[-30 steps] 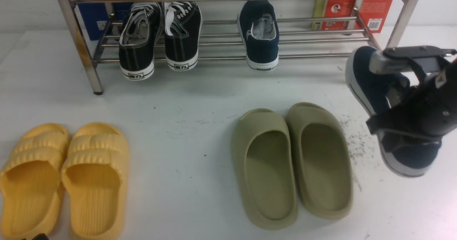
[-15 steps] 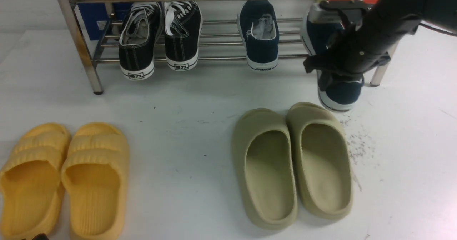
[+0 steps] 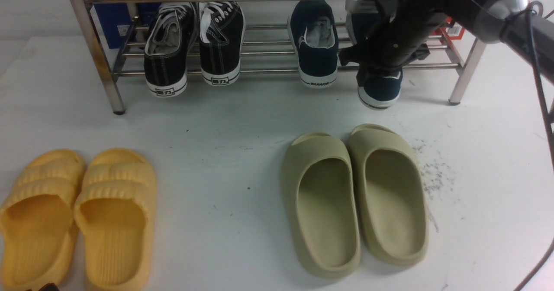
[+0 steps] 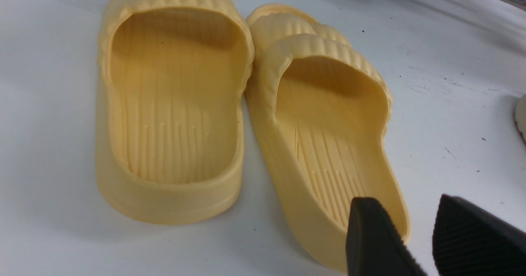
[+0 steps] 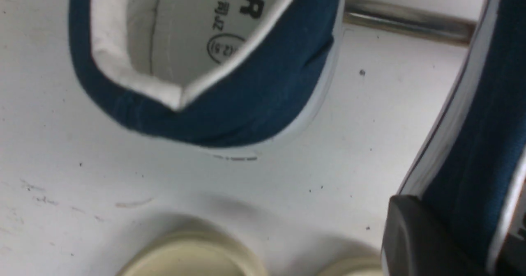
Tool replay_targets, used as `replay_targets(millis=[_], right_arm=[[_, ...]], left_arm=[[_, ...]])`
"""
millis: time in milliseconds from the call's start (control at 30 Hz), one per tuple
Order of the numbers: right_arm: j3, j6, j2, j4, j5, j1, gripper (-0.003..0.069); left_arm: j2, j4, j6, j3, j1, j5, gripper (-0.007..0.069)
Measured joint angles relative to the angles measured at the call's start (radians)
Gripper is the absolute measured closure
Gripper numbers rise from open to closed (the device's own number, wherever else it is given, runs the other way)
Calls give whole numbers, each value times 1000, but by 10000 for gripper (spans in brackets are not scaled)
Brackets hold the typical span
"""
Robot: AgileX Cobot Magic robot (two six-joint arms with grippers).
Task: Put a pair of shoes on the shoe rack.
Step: Use the right arm to put a shoe into the shoe rack
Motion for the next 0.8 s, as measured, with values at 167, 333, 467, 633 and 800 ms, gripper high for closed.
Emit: replay_targets(millis=[167,333,467,633,800], right_arm=[[-53,7,33,-4,-8,0,618],[-60,7,38,-15,-23,0,618],[-63,7,43,-18,-30,-1,617],[-63,7,45,-19,-35,-1,615],[-67,7,45,-21,-38,-1,613]], left_arm=[[0,0,0,0,0,0,386],[0,0,0,0,0,0,386],[0,0,0,0,0,0,386],[0,0,0,0,0,0,386],[0,0,0,0,0,0,386]])
